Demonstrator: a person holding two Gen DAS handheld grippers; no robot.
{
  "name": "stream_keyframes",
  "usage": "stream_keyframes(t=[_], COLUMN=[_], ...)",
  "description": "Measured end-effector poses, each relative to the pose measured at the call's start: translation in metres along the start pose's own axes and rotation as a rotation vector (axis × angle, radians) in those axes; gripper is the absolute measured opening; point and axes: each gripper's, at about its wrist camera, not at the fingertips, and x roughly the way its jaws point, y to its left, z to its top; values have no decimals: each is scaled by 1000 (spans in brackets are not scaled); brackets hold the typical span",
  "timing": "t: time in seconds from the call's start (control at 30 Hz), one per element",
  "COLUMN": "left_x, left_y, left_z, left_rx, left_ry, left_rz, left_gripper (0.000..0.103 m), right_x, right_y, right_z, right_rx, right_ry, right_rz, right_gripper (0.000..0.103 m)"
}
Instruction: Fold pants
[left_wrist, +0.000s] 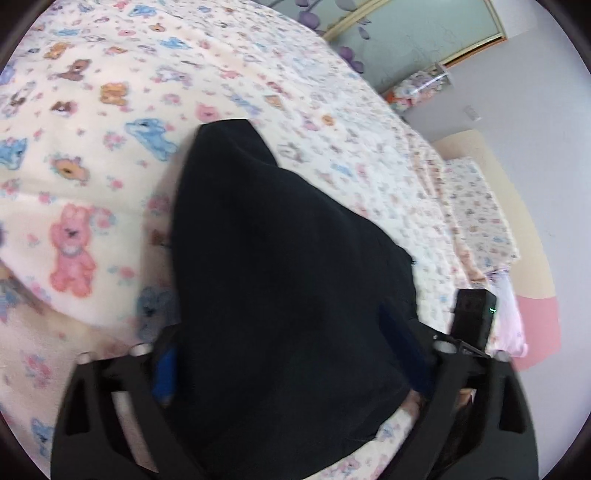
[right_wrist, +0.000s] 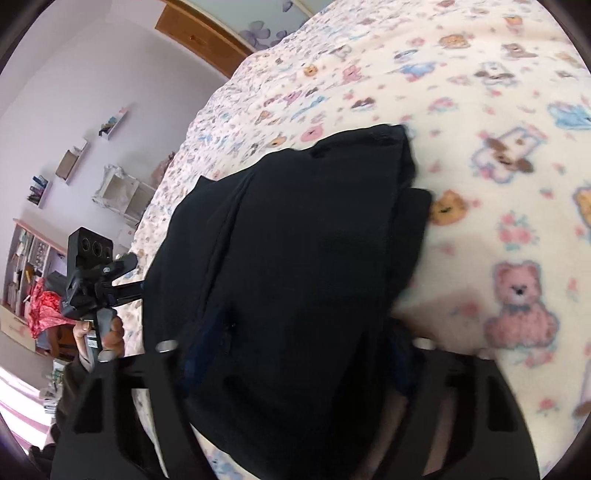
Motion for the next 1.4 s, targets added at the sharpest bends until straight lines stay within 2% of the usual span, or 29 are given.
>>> stream_keyframes(t=[0.03,0.07,0.1,0.13,0.23,0.37,0.43,0.77,0.97,1.13,1.2,1.27,1.3,1.33,1.37,1.4], left_x=[1,0,-1,-3,-10,-14,-17,-45,-52,-21,-1,11,14,16,17,16], left_y=[2,5,8,11,18,2,-4,-49,-70,-54,-41,-26,-19,-15,-12,-11], left_z=[0,0,0,-1,-3,-8,-10,-8,9,21,21,20,18,17,14,13], left_rx=[-1,-6,-12,-20,-32,53,66,136,158,99,88,63,50,44,53,63], left_ry=[3,6,4,0,-14,-43,-61,-182,-266,-238,-221,-240,-255,-263,-278,-289], left_rz=[28,58,76,85,71,133,137,95,67,103,168,205,230,264,304,321], left_gripper=[58,51,37,29,20,13,10,9,9,10,11,18,30,43,48,53], right_x=[-2,-2,-4,-6,-9,-11,-16,-32,-48,-34,-18,-3,2,2,3,4], right_y=[-3,-4,-8,-7,5,21,22,32,32,3,-14,-29,-35,-35,-34,-30], right_z=[0,-1,-1,-2,-4,-2,-2,13,35,47,44,37,32,29,27,25], right_rx=[17,32,41,34,-9,-40,-38,1,16,93,136,153,165,169,164,147], right_ry=[-10,-20,-26,-34,-56,-84,-101,-159,-250,-294,-275,-280,-298,-312,-323,-326], right_rz=[14,21,23,16,-21,-46,-39,37,90,62,26,-45,-53,-61,-82,-125], right_gripper=[55,52,50,49,45,40,37,32,31,30,30,31,35,42,46,56])
